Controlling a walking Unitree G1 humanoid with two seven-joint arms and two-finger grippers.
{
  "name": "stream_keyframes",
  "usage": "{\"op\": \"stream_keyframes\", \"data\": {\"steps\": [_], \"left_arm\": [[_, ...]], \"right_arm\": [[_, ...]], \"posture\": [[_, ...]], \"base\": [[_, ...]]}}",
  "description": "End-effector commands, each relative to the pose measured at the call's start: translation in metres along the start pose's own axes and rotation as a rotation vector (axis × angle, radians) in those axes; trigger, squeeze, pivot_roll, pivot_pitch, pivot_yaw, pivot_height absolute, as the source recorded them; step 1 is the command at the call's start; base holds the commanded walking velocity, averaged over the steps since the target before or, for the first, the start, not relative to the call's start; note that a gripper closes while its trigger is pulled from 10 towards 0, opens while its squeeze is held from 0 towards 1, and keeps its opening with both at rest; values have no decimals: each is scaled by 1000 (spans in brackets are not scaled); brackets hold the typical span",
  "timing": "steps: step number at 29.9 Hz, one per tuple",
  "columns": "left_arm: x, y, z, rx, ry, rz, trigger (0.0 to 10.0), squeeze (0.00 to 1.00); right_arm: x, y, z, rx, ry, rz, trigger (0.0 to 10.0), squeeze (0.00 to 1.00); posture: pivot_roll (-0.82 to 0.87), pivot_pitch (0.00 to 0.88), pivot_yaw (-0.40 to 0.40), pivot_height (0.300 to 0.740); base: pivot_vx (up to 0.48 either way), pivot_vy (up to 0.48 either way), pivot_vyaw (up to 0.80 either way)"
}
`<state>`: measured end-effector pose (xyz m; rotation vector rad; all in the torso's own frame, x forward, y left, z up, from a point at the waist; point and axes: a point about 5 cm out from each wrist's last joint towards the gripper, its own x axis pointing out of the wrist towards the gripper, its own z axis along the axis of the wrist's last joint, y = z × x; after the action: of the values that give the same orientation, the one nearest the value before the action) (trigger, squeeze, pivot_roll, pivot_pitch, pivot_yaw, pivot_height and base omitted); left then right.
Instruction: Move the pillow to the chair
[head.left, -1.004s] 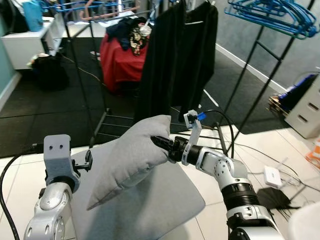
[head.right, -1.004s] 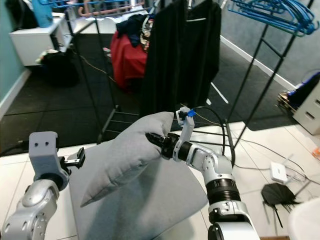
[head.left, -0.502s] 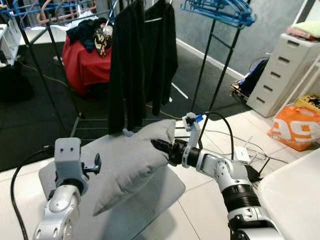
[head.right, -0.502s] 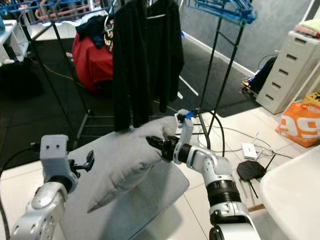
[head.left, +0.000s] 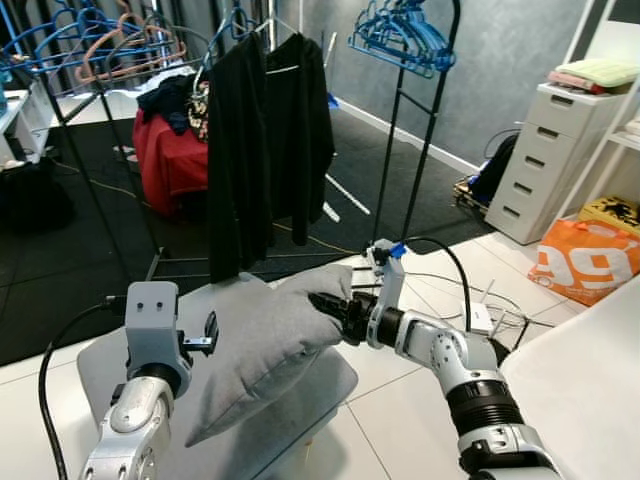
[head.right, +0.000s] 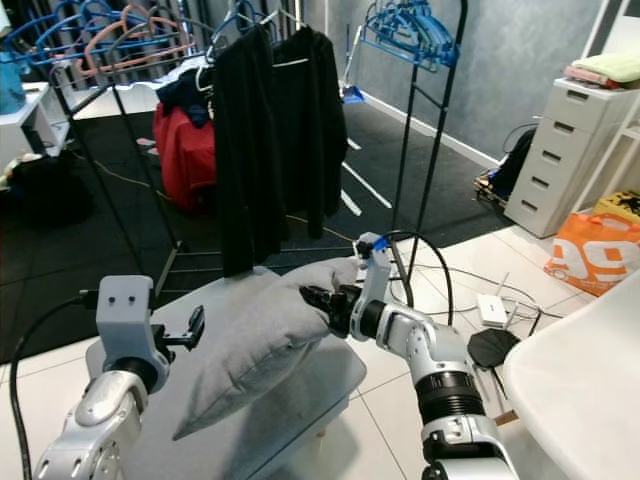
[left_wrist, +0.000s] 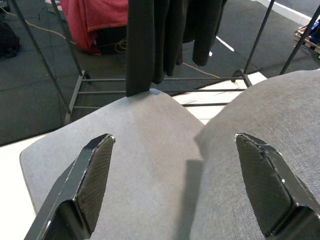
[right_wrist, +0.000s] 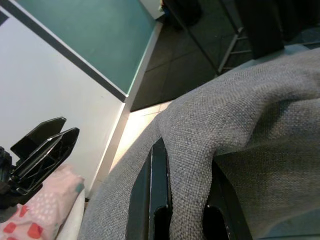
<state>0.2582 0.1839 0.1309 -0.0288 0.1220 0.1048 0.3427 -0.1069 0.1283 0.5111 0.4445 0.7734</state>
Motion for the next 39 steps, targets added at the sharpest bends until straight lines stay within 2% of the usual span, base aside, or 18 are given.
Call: {"op": "stream_keyframes", "data": {"steps": [1,7,17,29,35,39], "left_arm": [[0,-3,-2,-8,11,-11,10000,0],[1,-6,-1,-13,11,-22,10000,0],[0,-7,-1,-17,13,-25,10000,0],[1,-9,0,-21,10,-37,10000,0],[1,-9,1,-25,9,-39,10000,0],[2,-8,1,-35,10,-24,10000,0]], "right_arm": [[-1,6,18,-53,-86,23,10000,0],[-2,4,22,-55,-97,0,10000,0],[-4,3,22,-55,-95,-10,10000,0],[-8,-3,24,-61,-89,-51,10000,0],[-9,-4,25,-52,-90,-59,10000,0],[-10,-5,25,-46,-92,-59,10000,0]], "posture": [[-170,42,-79,740],[-172,53,-78,740],[-171,56,-77,740],[-177,59,-72,740],[-178,58,-74,740],[-179,60,-73,740]], "base": [[0,-480,0],[0,-480,0],[0,-480,-689],[0,-480,0],[0,-480,-704],[0,-120,0]]}}
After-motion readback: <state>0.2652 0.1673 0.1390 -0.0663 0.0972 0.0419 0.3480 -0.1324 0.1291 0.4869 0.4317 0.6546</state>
